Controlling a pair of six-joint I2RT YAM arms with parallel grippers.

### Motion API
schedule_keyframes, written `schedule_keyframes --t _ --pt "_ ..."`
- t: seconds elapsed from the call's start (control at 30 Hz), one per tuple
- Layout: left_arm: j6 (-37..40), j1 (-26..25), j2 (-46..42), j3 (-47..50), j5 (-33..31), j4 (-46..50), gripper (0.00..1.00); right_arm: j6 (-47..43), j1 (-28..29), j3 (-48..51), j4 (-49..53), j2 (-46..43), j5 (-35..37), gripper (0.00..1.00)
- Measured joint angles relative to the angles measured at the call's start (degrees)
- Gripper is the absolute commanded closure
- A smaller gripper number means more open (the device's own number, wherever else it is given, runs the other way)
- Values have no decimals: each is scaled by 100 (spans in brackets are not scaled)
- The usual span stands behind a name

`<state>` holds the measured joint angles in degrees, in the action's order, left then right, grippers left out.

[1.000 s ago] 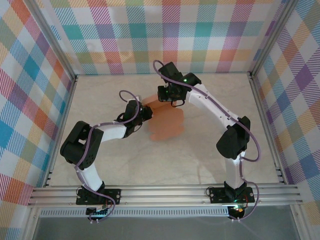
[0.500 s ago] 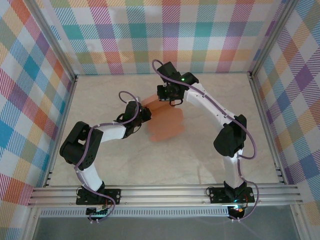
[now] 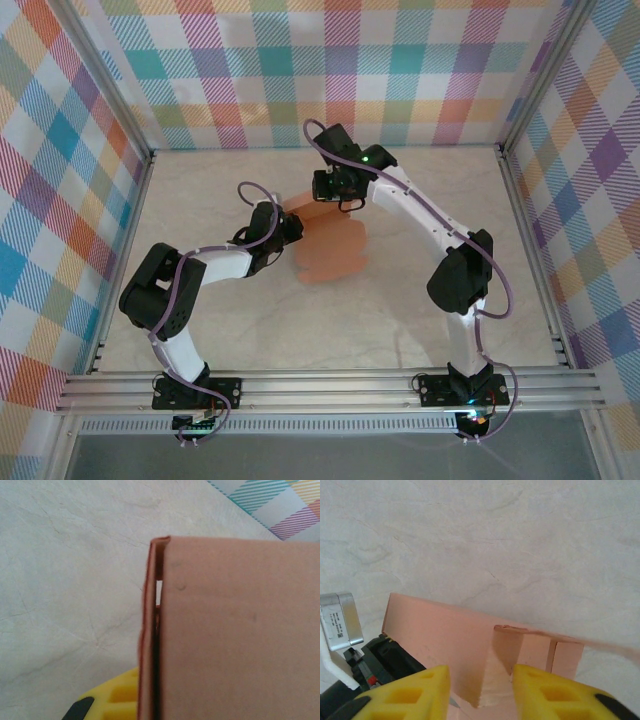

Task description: Fold the paper box

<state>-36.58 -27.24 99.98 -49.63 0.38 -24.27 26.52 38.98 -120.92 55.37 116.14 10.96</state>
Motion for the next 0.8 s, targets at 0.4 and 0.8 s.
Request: schedule_keyframes --t 0.4,0.8 --pt "0 -4 0 0 15 7 100 -15 0 -306 44 267 142 78" --pt "-2 -4 0 0 15 17 100 -33 0 -328 63 264 98 43"
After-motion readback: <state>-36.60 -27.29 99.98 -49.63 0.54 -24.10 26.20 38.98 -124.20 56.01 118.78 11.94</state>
